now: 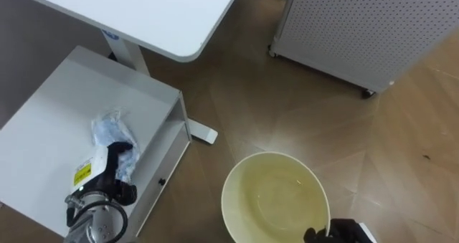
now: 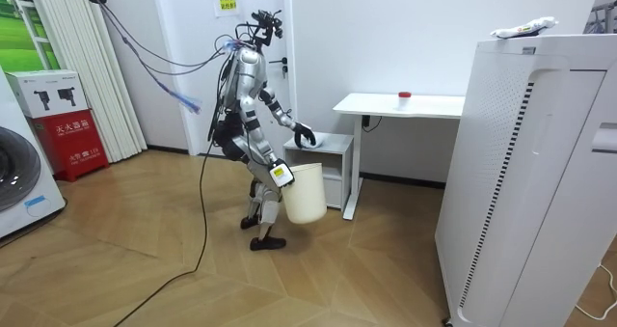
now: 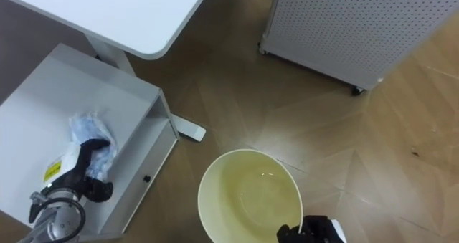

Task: Pick garbage

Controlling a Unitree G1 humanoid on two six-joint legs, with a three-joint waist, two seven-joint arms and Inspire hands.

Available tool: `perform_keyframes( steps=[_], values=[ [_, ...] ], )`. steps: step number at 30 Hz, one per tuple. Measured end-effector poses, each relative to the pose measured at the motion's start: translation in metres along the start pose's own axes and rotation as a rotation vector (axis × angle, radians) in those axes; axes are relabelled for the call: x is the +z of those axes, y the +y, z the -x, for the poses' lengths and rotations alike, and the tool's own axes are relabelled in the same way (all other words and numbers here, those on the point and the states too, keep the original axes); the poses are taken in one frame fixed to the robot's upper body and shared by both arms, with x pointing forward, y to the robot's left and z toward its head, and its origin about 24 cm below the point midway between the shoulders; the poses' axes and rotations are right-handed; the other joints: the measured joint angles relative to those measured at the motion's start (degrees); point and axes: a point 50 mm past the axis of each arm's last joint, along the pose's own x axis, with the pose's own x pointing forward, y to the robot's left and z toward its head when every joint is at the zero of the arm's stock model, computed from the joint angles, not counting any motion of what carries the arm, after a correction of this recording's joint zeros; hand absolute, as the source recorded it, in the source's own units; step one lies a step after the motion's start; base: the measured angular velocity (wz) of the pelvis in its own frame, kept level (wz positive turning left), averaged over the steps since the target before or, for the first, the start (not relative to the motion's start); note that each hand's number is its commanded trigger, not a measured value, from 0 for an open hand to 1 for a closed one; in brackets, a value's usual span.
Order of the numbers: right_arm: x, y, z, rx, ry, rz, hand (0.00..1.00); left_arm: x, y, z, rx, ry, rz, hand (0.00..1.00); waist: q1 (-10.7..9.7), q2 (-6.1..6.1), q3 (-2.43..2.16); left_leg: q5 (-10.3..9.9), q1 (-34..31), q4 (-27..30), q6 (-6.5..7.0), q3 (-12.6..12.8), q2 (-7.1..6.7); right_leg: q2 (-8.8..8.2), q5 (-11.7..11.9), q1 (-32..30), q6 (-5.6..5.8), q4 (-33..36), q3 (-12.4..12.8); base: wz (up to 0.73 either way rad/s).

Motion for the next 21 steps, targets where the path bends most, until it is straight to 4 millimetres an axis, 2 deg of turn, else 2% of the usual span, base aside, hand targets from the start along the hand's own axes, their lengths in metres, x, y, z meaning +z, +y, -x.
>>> perform_keyframes(
  steps=[7, 14, 17, 19, 21],
  values=[
    [-0.001, 0.001, 0.0, -0.01, 0.008, 0.013, 1.0, -0.002, -0.007, 0.005, -0.022, -0.003, -0.049, 1.0, 0.2, 0.03, -0.01, 0.0, 0.6, -0.1, -0.01, -0.4, -0.61, 0.08, 0.0, 0.7, 0.01, -0.1, -0.2, 0.01],
    [-0.002, 0.004, 0.001, -0.015, 0.01, 0.01, 1.0, -0.004, -0.041, 0.026, -0.104, 0.032, -0.018, 1.0, 1.9, 0.03, -0.03, 0.0, 1.5, -0.3, -0.01, -0.5, -0.54, 0.15, 0.0, 1.7, 0.1, -0.5, -0.2, 0.0],
    [-0.002, 0.004, 0.001, -0.012, 0.008, 0.011, 1.0, -0.004, -0.044, 0.029, -0.106, 0.045, 0.016, 1.0, 2.0, 0.07, -0.06, 0.0, 1.1, -0.3, -0.03, -1.0, -0.52, 0.06, 0.0, 1.8, 0.09, -0.7, -0.7, 0.03],
    [-0.004, 0.005, 0.002, -0.011, 0.006, 0.01, 1.0, -0.005, -0.045, 0.031, -0.104, 0.047, 0.04, 1.0, 2.2, 0.11, -0.11, 0.0, 1.6, -0.5, -0.03, -0.8, -0.14, 0.02, 0.0, 2.2, 0.14, -1.0, -0.7, -0.03],
    [-0.009, 0.005, 0.005, -0.012, 0.0, 0.004, 1.0, -0.004, -0.048, 0.035, -0.099, 0.049, 0.106, 1.0, 3.4, 0.11, -0.44, 0.1, 2.1, -1.1, -0.03, -0.2, 0.03, 0.17, 0.1, 2.4, 0.2, -1.5, -0.4, -0.08]
  ],
)
